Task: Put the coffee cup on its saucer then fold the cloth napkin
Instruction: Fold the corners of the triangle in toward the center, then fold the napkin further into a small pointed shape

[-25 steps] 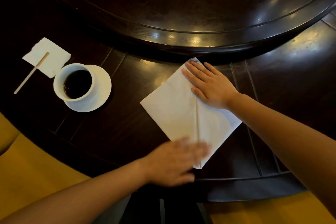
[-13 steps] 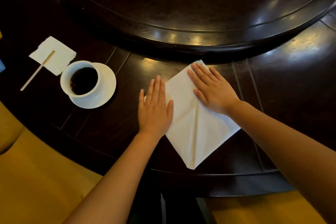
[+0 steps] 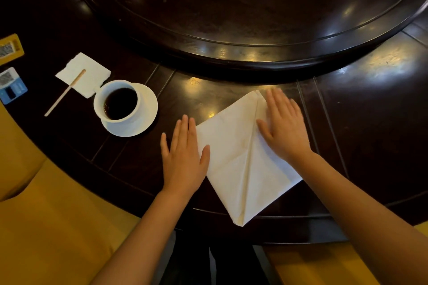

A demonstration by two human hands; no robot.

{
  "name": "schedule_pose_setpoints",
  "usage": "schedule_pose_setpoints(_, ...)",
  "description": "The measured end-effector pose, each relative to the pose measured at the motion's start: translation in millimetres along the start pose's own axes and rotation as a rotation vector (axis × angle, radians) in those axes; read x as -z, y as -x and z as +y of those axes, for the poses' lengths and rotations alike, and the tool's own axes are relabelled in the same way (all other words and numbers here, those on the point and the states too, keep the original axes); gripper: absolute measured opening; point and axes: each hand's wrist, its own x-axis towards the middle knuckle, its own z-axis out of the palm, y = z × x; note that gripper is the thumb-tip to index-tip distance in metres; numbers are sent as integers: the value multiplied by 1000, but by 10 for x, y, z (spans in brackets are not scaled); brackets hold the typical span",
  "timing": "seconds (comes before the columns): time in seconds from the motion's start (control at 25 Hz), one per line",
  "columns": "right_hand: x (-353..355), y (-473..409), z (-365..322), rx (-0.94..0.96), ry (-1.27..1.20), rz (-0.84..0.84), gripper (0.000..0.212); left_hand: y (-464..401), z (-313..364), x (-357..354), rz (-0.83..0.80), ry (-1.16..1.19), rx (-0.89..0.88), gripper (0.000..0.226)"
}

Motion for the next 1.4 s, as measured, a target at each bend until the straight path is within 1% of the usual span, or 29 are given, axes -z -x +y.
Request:
schedule_pose_setpoints(0.04,48,67,-2,-91,-33,88,60,-102,67,38,41,44,-27,67)
schedule_pose_setpoints(0.08,87,137,9,-162,-39,137,54,-210,143,65,59,60,-62,66)
schedule_pose_setpoints(0.12,115,195,22,-216,-36,135,48,-315,221,85,53,40,-96,64)
schedule_pose_setpoints(0.2,142,278,26,-283,-29,45,43,-468,339,97,17,-53,-136,56)
schedule_pose_setpoints(0.28,158,306,6,-328,-42,-8,42,-550,377,112,8,-94,-131,42)
schedule_pose_setpoints(0.36,175,303,-19,-364,-84,-5,38,-568,376,135,-4,-49,-107,32)
schedule_pose_setpoints(0.44,211,288,-28,-407,-136,-27,31,-565,370,160,-46,44,-80,28)
schedule_pose_setpoints(0.64,274,291,-27,-431,-123,-179,24,-549,303,224,-198,166,-83,14)
schedule_pose_setpoints(0.72,297,279,1,-462,-211,-211,19,-579,272,270,-286,292,-36,7)
schedule_pose_setpoints(0.8,338,250,40,-513,-345,-233,18,-619,245,333,-364,405,-4,8)
schedule_pose_setpoints(0.88,401,216,87,-532,-467,-251,17,-680,227,400,-405,429,-26,13)
schedule_pose_setpoints(0.96,508,174,112,-519,-567,-246,14,-734,242,504,-404,420,-60,11)
schedule_pose_setpoints(1.04,684,118,116,-466,-630,-163,11,-788,276,670,-314,448,-83,11)
schedule_pose_setpoints(1.16,1059,5,79,-378,-643,34,11,-827,366,1034,-60,546,-134,12)
schedule_pose_setpoints(1.24,1348,-50,19,-306,-652,177,13,-820,421,1302,126,602,-204,12)
schedule_pose_setpoints(1.32,1623,-54,-53,-213,-659,293,18,-789,455,1546,301,592,-297,11)
schedule_pose_setpoints(1.4,1821,30,-116,-126,-626,356,18,-693,454,1710,435,526,-405,11)
